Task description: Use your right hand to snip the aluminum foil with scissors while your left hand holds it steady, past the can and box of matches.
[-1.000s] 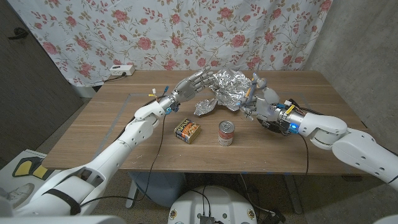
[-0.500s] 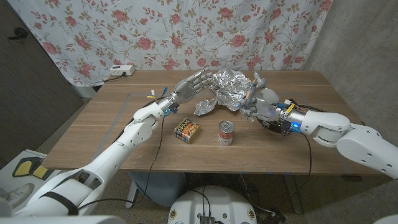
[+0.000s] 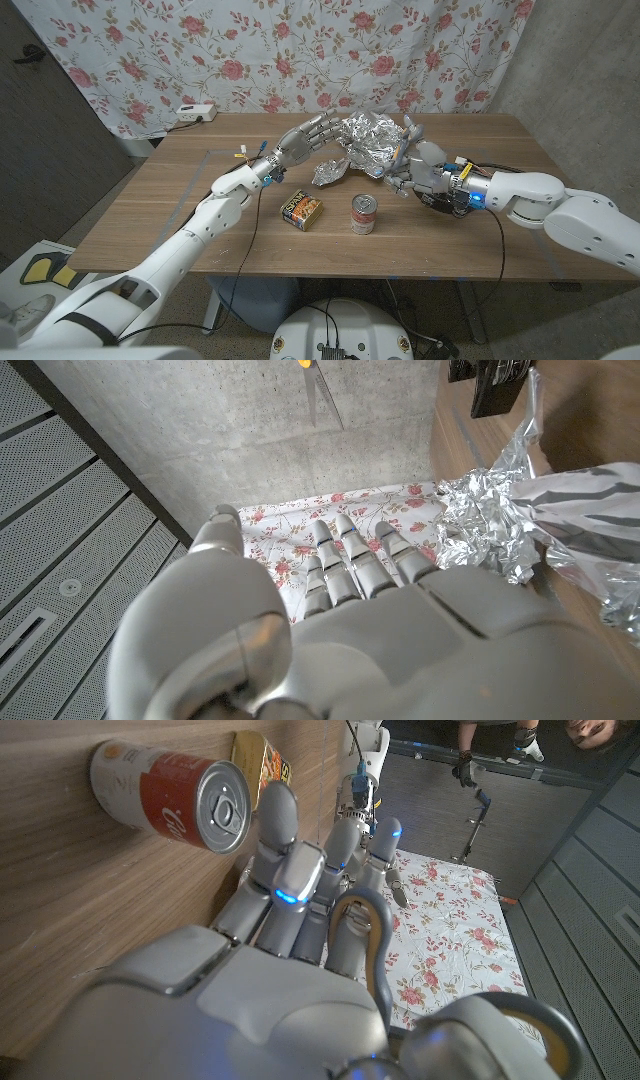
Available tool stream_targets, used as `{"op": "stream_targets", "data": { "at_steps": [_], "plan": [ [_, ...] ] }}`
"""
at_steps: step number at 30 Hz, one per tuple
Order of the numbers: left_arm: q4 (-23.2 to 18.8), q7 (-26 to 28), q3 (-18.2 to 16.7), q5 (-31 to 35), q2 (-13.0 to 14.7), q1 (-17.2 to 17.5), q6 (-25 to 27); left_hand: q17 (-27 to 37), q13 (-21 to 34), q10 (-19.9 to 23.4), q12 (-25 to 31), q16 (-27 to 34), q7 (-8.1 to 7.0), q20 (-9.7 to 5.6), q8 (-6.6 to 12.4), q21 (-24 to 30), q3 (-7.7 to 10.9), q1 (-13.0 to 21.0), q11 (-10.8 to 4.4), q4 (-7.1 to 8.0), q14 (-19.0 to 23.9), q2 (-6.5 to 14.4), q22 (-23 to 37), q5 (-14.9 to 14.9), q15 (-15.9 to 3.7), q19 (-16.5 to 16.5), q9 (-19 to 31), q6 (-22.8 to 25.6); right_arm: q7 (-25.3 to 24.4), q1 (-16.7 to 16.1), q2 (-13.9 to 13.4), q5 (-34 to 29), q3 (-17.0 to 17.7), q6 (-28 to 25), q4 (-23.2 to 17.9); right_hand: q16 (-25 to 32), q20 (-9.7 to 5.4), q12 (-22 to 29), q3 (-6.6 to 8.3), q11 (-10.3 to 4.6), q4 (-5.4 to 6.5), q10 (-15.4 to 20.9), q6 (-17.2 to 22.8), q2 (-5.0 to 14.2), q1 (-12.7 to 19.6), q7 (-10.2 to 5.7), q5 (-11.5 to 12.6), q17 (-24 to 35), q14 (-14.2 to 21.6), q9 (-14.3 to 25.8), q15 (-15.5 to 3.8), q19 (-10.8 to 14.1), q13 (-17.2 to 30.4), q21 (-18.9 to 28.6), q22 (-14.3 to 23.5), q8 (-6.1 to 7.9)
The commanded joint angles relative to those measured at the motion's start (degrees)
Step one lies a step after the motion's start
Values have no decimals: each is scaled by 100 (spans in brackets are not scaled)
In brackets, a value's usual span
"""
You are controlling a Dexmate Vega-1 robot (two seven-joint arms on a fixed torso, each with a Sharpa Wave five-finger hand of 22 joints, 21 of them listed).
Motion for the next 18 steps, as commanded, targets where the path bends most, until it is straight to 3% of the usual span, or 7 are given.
{"op": "stream_targets", "data": {
  "at_steps": [1,12,13,14,18],
  "plan": [
    [-207,282,-16,90,144,85,75,3,31,-4,-30,25,27,51,39,2,11,-74,41,6,-8,3,9,2,50,-38,20,33,203,99,-28,16,-78,27,89,4,-230,62,-192,-94,78,345,-203,77,3,542,67,18,-242,18,-376,-26,-14,-9,5,-8],
    [-384,578,-91,156,323,178,128,14,40,-38,-38,40,58,168,84,-2,-1,-285,101,59,-32,22,13,-6,122,-95,20,160,283,151,-87,-6,-114,20,83,13,-240,107,-374,-77,69,312,-198,190,27,539,167,17,-230,8,-380,-9,-56,-32,-33,-13],
    [-377,582,-107,130,311,193,111,9,41,-19,-28,42,-69,165,123,3,2,-299,74,48,-26,12,13,-6,107,-93,20,276,280,153,-89,-8,-117,18,82,14,-238,112,-380,-82,68,315,-198,195,29,541,171,17,-229,8,-381,-10,-56,-28,-28,-13],
    [-335,518,-119,57,284,194,114,4,43,42,0,49,-91,190,198,5,24,-322,21,35,-14,30,13,-3,109,-104,21,528,307,166,-91,10,-125,8,88,14,-238,115,-385,-82,67,315,-198,201,30,535,174,17,-228,9,-381,-13,-57,-27,-25,-12],
    [-337,502,-113,73,331,200,131,-1,44,80,15,65,-92,187,194,1,27,-341,1,24,32,17,12,-5,76,-123,20,561,345,218,-103,7,-166,-25,87,15,-233,135,-414,-90,64,321,-197,231,38,521,194,16,-226,20,-381,-14,-61,-19,-13,-5]
  ]
}}
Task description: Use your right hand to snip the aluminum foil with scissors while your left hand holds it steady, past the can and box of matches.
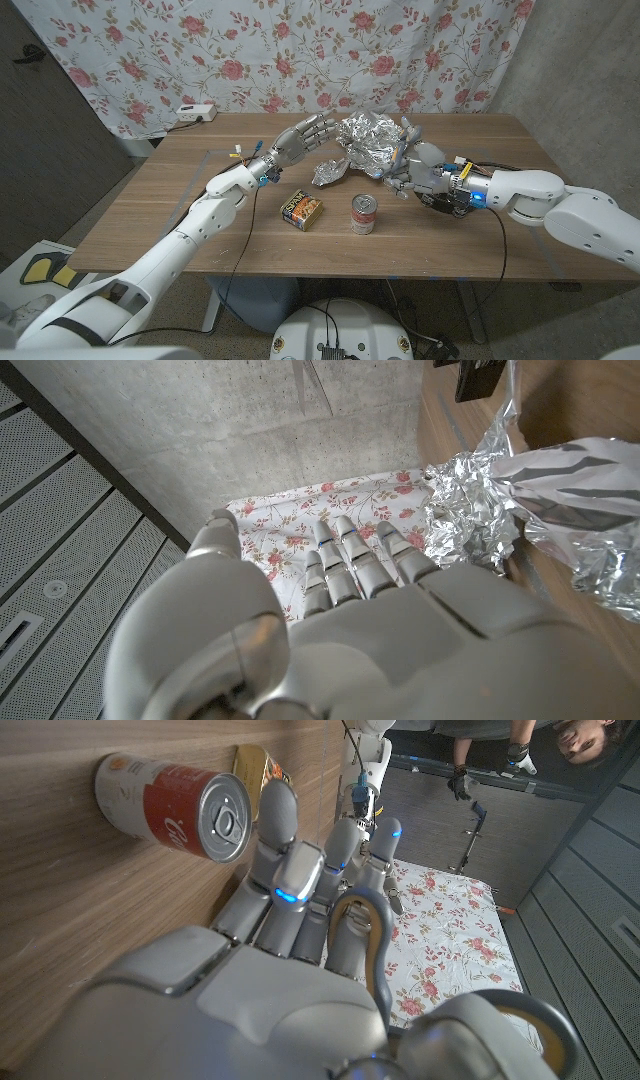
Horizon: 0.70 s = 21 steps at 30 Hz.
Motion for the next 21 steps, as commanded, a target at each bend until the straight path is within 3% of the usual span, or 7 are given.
{"op": "stream_targets", "data": {
  "at_steps": [1,11,21],
  "plan": [
    [-96,185,-42,24,138,73,49,-5,16,84,12,37,-6,35,31,-1,52,-78,-6,-7,40,-26,12,-5,22,-21,18,85,100,115,-58,-25,-92,-28,6,14,-239,82,-268,-91,179,307,-195,62,2,519,68,16,-214,24,-386,-7,31,-6,3,-1],
    [77,49,-26,108,225,-58,41,0,19,-38,-34,13,59,128,-31,-16,70,-150,87,6,-42,8,12,-7,98,-92,18,8,150,153,-116,-18,-103,-44,-40,16,-242,125,-315,-91,174,307,-189,106,9,525,101,16,-214,49,-388,-8,40,-8,0,15],
    [-477,860,0,772,639,54,70,17,22,-139,-68,20,96,150,-72,-13,38,-321,162,73,-79,21,14,-40,168,-130,18,-42,178,148,-154,7,-96,-43,-64,14,-242,160,-369,-87,164,272,-197,131,16,531,143,16,-224,45,-386,-11,29,-11,-7,7]
  ]
}}
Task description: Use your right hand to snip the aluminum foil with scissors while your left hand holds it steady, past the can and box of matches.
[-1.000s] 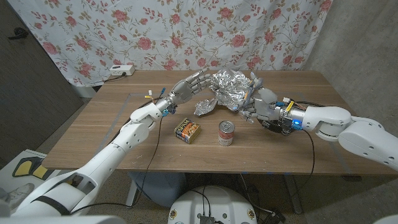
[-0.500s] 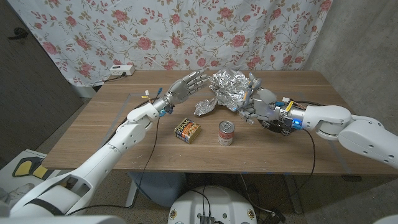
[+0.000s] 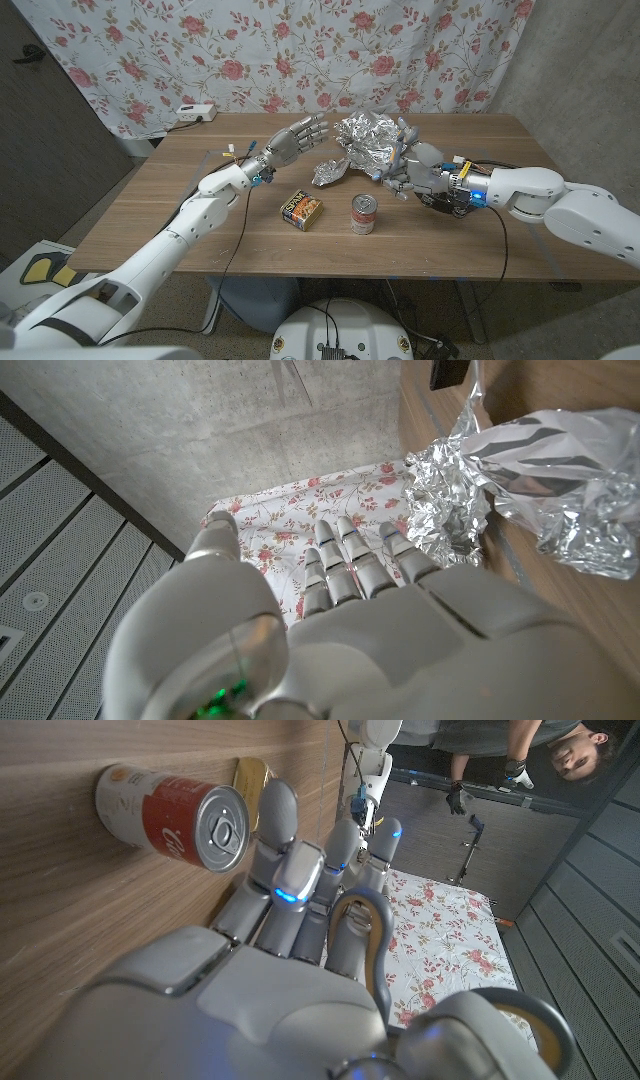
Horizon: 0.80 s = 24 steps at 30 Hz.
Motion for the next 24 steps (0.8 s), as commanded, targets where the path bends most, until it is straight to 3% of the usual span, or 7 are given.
{"op": "stream_targets", "data": {
  "at_steps": [1,9,12,24],
  "plan": [
    [-522,850,17,738,377,113,6,19,24,21,-6,28,51,29,-13,-6,-14,-149,33,79,35,-17,15,-45,70,17,16,24,48,11,-64,-8,-5,24,-44,14,-242,50,-188,-80,110,260,-197,59,1,529,55,15,-226,3,-381,-12,15,-11,18,24],
    [-771,1189,73,995,562,149,131,22,27,108,31,53,51,33,9,20,-55,-263,27,111,86,-51,16,-61,70,70,15,117,358,124,-44,-133,-110,192,64,8,-233,73,-219,-72,98,202,-239,60,11,531,92,15,-256,7,-372,-39,-3,-26,2,10],
    [-826,1272,106,1089,603,150,150,13,35,342,125,117,106,29,39,30,-51,-321,-26,107,262,-52,16,-60,1,87,14,250,380,119,-52,-147,-112,228,66,-32,-223,76,-220,-55,89,187,-272,57,26,538,99,-20,-308,-6,-369,-76,-9,-33,7,-8],
    [-821,1578,289,1619,679,50,118,-26,27,87,14,7,68,59,-16,28,-23,-316,118,35,40,-87,16,-53,87,82,13,185,326,80,-100,-82,-82,189,35,-101,-213,98,-211,-50,67,192,-291,77,64,538,144,-54,-350,-26,-392,-75,-126,-39,-35,-5]
  ]
}}
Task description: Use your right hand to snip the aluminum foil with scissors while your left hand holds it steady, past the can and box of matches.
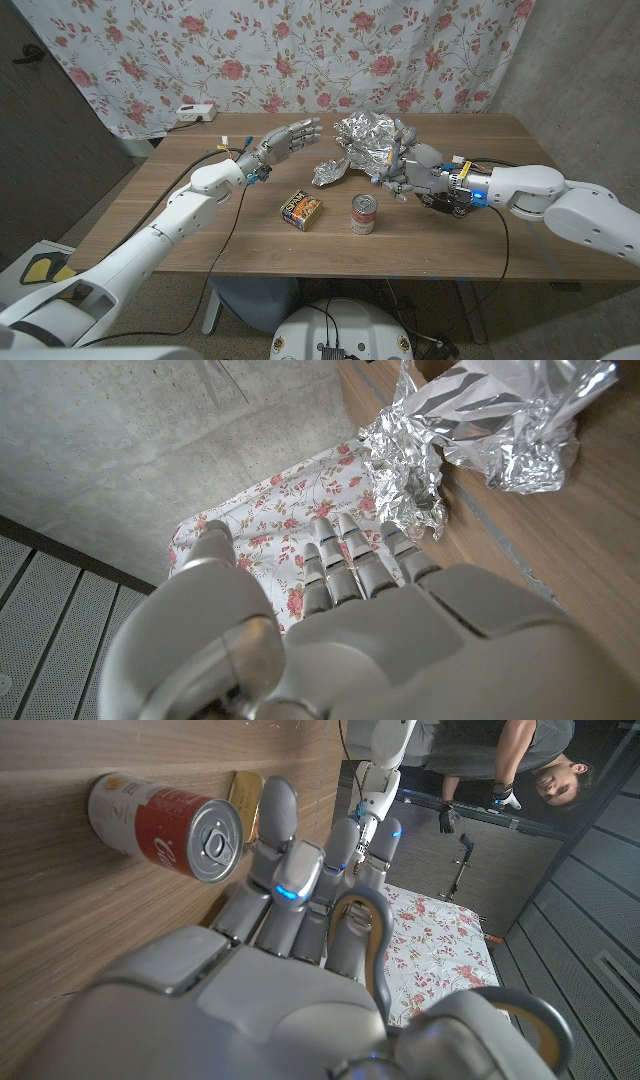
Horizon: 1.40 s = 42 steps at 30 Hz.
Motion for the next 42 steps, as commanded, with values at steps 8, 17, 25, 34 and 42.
{"op": "stream_targets", "data": {
  "at_steps": [8,17,25,34,42],
  "plan": [
    [-124,683,254,1014,236,-116,15,-35,-24,-193,-111,-124,-27,59,-35,28,68,57,42,-131,-210,-12,16,8,49,50,13,-18,52,49,-23,40,-45,-25,19,-27,-233,109,-152,-55,106,182,-287,56,41,541,72,6,-250,-20,-478,3,-9,1,-10,-11],
    [56,890,310,1373,215,-244,-94,-71,-80,-152,-115,-126,-83,39,-35,31,-86,-231,-53,-48,-284,-177,16,-41,24,62,12,52,112,210,51,34,-181,-109,81,-45,-233,133,-149,-52,106,163,-283,78,43,541,82,3,-255,-13,-478,10,-15,11,-10,2],
    [369,975,424,1654,42,-516,-184,-94,-107,-70,-92,-106,-51,6,-12,68,-126,-302,-73,-41,-233,-229,15,-26,-1,170,13,140,93,310,105,32,-258,-163,125,-72,-234,138,-144,-49,107,173,-280,108,45,543,92,-15,-253,-13,-482,8,-72,15,-17,9],
    [613,1042,557,1944,-79,-753,-239,-179,-203,50,-89,-120,24,49,-1,79,227,153,-29,-258,-207,189,12,24,51,302,19,304,52,374,141,21,-298,-193,146,-81,-233,172,-138,-65,107,148,-284,138,50,543,98,-14,-244,-19,-480,9,-53,18,-25,8],
    [662,944,697,2122,-98,-923,-160,-249,-269,-10,-139,-247,-33,1,-46,65,335,359,-67,-382,-507,156,11,-5,80,321,26,252,89,516,237,-34,-421,-220,225,-102,-239,189,-135,-54,108,152,-291,180,52,538,104,-20,-236,-19,-479,8,-100,23,-35,12]
  ]
}}
